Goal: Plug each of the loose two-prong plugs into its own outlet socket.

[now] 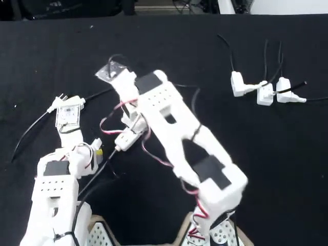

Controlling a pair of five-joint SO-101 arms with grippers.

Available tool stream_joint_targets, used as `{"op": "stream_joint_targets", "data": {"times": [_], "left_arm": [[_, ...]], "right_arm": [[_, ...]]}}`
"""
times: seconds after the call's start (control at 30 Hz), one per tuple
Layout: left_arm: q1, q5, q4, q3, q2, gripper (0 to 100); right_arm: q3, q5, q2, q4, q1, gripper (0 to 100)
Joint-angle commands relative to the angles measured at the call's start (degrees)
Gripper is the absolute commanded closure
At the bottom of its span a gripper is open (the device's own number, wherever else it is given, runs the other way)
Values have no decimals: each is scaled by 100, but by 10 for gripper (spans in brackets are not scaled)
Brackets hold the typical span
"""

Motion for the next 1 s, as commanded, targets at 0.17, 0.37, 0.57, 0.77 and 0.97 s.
{"op": "stream_joint_targets", "data": {"times": [0.17, 0.37, 0.57, 0.77, 0.97], "left_arm": [[-66, -9, 26, -13, -97, 776], [-101, -9, 26, -13, -88, 776], [-84, -9, 26, -13, -88, 776], [-75, -9, 35, -13, -88, 776], [-101, -9, 35, -13, -88, 776]], "right_arm": [[-664, 422, 233, 571, 396, 988], [2580, 545, -1200, -1890, 440, 988], [5402, 527, -2809, -4035, 774, 988], [6105, 527, -3292, -3648, 782, 956], [6105, 580, -3064, -3534, 800, 923]]}}
